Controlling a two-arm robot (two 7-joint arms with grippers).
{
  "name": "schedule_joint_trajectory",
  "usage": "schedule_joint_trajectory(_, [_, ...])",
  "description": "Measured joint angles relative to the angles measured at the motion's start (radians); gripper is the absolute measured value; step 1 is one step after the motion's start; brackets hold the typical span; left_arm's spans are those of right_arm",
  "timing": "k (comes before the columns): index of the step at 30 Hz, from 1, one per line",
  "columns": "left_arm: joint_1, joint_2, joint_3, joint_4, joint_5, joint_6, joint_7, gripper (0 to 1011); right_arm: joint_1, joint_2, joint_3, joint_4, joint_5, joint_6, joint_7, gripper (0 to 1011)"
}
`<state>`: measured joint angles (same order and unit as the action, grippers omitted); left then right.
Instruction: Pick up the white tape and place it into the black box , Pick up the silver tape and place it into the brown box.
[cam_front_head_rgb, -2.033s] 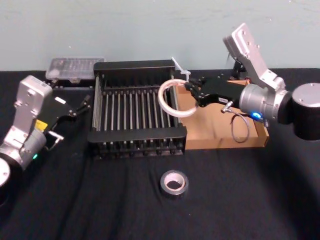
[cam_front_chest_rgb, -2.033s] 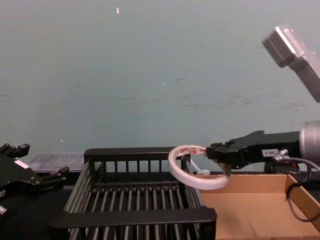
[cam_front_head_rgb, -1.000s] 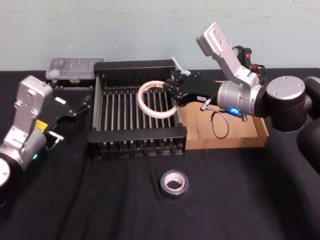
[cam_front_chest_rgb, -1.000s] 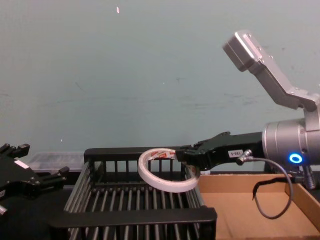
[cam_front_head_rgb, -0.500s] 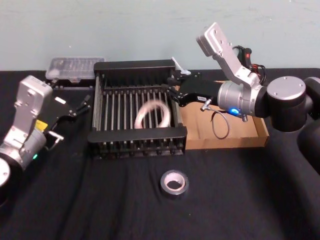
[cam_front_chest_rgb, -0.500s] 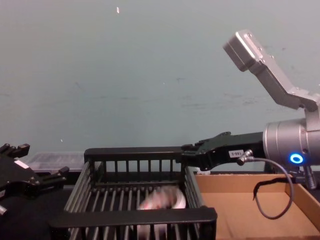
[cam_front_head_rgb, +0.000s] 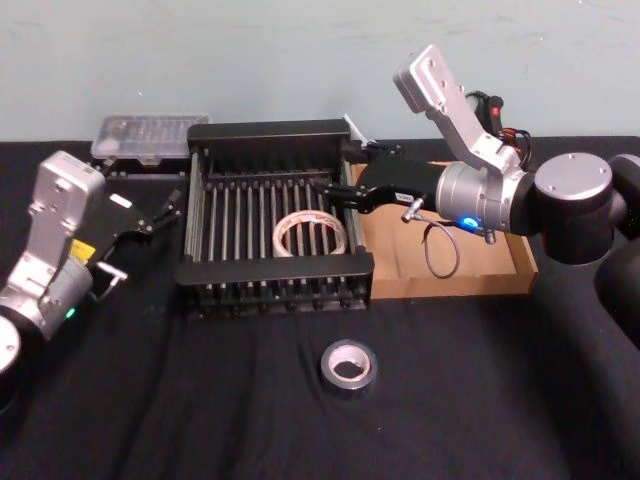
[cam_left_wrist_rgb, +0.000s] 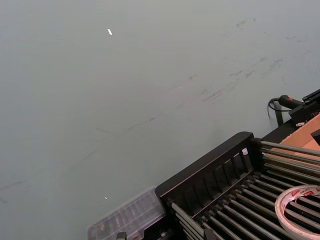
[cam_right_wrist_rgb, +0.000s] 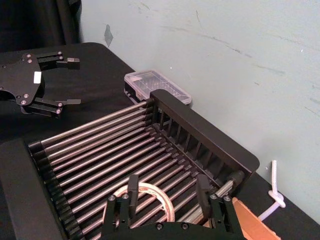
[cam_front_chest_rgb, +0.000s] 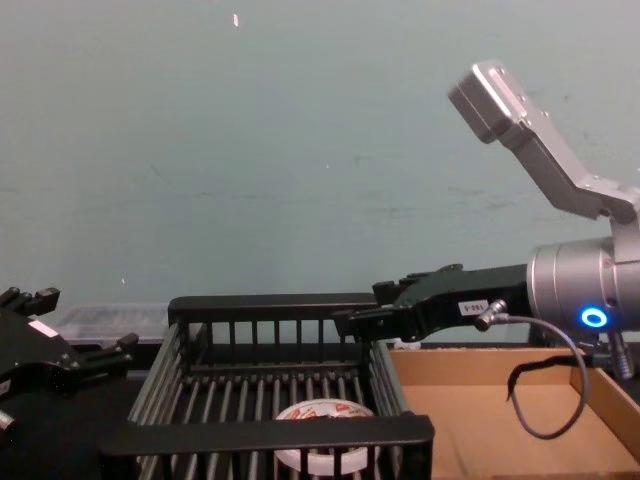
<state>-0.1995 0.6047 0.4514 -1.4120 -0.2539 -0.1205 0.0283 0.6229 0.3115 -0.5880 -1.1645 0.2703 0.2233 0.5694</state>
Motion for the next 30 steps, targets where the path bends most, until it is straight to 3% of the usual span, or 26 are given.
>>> schedule_joint_trajectory(11, [0.000,0.000,0.000,0.000,0.000,0.000,0.000,1001,0.000,0.000,0.000,0.000,0.000,0.000,0.000,1002])
schedule_joint_trajectory(22, [0.000,0.000,0.000,0.000,0.000,0.000,0.000,1001,-0.013,0.012,0.008,-0.029,0.003,0.006,-0.005,1002])
schedule_joint_trajectory(30, [0.000,0.000,0.000,0.000,0.000,0.000,0.000,1001,-0.045,0.054,0.025,-0.104,0.017,0.028,-0.010,1002])
